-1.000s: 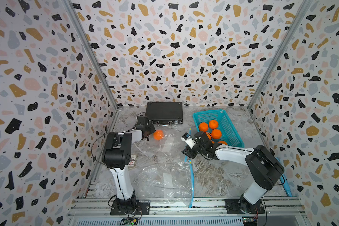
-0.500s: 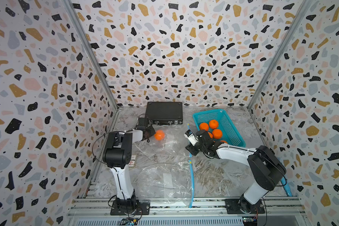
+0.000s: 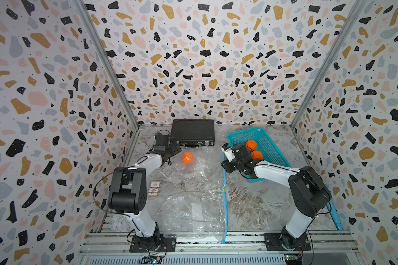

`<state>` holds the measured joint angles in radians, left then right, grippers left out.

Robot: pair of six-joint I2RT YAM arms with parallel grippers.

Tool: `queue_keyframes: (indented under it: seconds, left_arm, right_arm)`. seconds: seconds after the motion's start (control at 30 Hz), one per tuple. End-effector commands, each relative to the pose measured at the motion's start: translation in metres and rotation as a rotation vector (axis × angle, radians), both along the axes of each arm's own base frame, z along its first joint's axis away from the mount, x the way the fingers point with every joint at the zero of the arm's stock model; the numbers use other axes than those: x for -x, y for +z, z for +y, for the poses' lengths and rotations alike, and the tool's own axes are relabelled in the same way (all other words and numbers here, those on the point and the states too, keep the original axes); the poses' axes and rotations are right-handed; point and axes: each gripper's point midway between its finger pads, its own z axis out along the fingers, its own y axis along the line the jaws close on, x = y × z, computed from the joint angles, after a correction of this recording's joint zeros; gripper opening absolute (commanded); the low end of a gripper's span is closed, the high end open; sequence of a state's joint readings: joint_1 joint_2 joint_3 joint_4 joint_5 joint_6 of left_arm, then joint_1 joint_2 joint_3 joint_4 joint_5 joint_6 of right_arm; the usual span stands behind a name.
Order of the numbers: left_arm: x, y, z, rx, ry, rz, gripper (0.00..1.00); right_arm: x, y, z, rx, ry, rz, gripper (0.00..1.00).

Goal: Open the zip-top bag and take out the orange
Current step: Adjust the basket at the center of the board.

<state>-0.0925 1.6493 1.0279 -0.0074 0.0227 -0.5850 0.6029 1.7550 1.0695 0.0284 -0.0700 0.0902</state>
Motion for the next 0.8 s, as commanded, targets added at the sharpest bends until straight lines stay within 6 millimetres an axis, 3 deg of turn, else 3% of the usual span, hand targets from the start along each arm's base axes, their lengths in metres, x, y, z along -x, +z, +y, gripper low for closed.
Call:
queue_keyframes:
  seconds: [0.0,0.07,0.2,0.23,0.4,0.5,0.7,0.77]
  left_arm:
    - [0.014,0.022,-0.016,-0.04,-0.041,-0.049,0.99]
    - [0.024,0.028,-0.035,-0.027,-0.094,-0.066,0.99]
    - [0.043,0.032,-0.11,-0.003,-0.336,-0.088,1.0]
    - [0.046,0.029,-0.12,-0.028,-0.354,-0.077,1.0]
    - [0.044,0.007,-0.123,-0.096,-0.343,-0.033,0.95]
    - [0.048,-0.009,-0.139,-0.076,-0.399,0.011,0.93]
    - [0.066,-0.034,-0.151,-0.097,-0.43,0.066,0.94]
    - [0.066,-0.035,-0.155,-0.086,-0.439,0.055,0.86]
  right_arm:
    - [-0.013,-0.001,-0.013,0.024,-0.099,0.027,0.49]
    - [-0.019,-0.004,-0.014,0.015,-0.117,0.041,0.49]
    - [-0.021,-0.019,-0.013,0.027,-0.11,0.095,0.49]
    - [-0.022,-0.02,-0.011,0.017,-0.102,0.102,0.49]
    - [-0.025,-0.028,-0.015,0.043,-0.127,0.11,0.48]
    - [-0.027,-0.031,-0.02,0.077,-0.137,0.129,0.48]
    - [-0.028,-0.022,-0.013,0.054,-0.111,0.134,0.48]
    - [-0.028,-0.015,-0.008,0.039,-0.089,0.131,0.48]
